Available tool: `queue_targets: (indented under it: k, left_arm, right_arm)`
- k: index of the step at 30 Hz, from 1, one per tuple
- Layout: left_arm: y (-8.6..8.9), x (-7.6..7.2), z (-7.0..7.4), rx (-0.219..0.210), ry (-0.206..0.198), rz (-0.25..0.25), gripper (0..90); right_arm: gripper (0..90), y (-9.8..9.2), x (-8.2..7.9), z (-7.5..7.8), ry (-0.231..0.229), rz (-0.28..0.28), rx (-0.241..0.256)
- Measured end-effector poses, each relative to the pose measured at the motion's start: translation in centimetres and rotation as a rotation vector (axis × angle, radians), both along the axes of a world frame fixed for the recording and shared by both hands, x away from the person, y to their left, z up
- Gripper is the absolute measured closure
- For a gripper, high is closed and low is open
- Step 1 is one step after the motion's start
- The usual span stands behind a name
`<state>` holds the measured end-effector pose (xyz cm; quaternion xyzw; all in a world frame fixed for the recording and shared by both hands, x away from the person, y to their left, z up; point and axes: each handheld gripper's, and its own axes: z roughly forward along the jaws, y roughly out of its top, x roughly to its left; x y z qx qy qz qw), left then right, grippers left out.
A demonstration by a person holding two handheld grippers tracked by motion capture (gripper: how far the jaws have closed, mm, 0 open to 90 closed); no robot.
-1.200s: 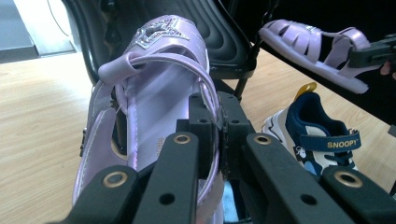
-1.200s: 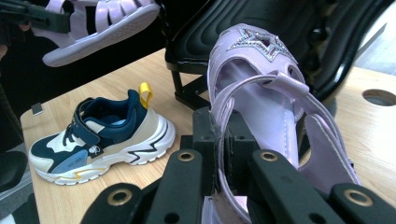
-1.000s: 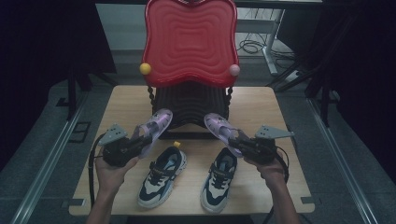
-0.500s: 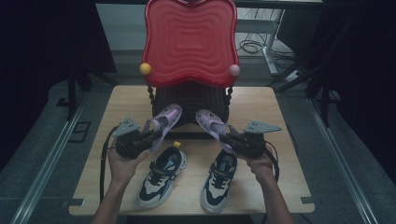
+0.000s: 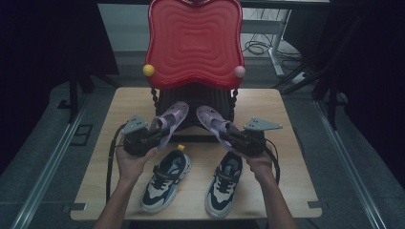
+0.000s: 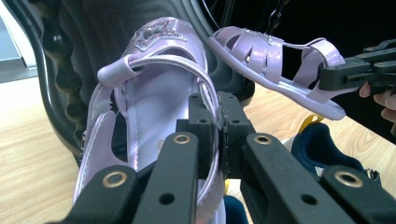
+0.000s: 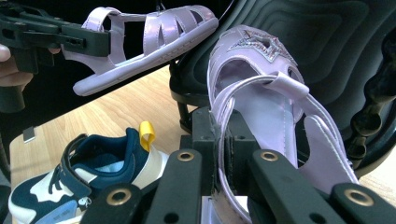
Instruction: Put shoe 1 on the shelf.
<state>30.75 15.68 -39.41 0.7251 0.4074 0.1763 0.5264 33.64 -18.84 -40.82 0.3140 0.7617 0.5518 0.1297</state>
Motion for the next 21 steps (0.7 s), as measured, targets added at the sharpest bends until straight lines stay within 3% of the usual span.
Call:
queue_targets:
  k: [21]
  left_arm:
    - [-1.1, 1.6, -0.3, -0.014, -0.005, 0.017, 86.2]
  right_arm:
    - [84.6, 0.3, 1.0, 0.4, -0.010, -0.024, 0.028]
